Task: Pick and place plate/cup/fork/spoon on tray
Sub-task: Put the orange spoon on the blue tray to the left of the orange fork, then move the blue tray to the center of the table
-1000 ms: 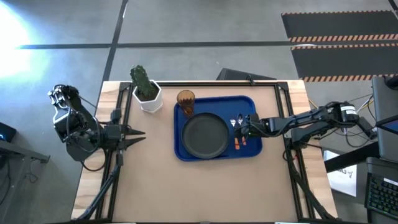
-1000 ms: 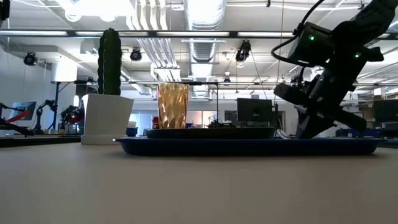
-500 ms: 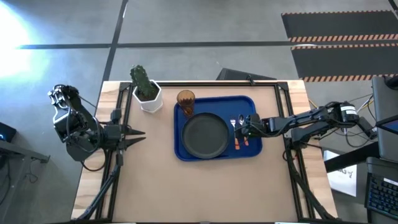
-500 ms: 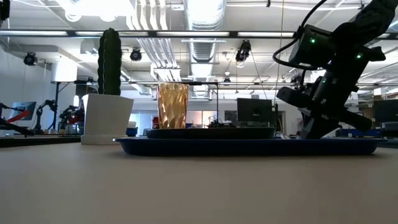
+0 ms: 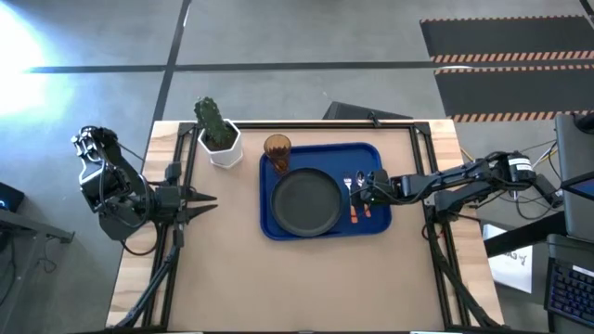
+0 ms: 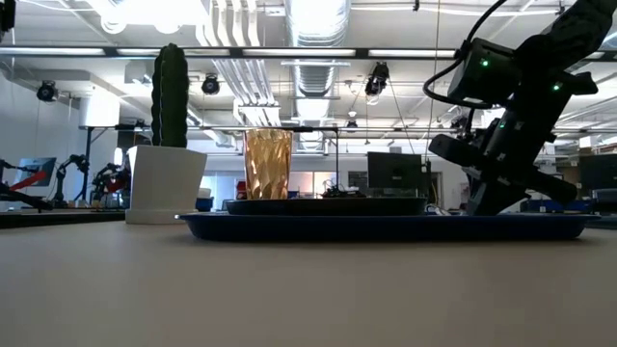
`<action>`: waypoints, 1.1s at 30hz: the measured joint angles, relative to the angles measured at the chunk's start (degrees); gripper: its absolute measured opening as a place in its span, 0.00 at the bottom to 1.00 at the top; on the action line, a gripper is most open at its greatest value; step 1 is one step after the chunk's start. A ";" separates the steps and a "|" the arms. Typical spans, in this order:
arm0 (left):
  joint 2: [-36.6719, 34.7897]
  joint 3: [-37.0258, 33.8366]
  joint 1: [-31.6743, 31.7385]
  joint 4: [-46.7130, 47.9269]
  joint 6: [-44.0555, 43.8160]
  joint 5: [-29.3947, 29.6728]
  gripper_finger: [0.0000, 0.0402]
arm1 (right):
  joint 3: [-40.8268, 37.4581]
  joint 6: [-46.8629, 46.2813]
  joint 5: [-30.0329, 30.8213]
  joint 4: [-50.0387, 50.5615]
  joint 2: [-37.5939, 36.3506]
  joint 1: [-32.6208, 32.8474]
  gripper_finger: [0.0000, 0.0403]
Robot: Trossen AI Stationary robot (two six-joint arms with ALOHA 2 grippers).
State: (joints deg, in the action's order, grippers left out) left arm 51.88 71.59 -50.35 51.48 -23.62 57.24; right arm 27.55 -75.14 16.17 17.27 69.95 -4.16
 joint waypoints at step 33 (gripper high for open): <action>0.07 0.00 0.01 0.00 -0.02 0.00 0.13 | 8.91 11.85 2.59 -1.55 -0.04 0.00 0.20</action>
State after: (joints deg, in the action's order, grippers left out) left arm 51.94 71.59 -50.33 51.48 -23.64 57.23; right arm 36.47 -63.29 18.76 15.71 69.91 -4.16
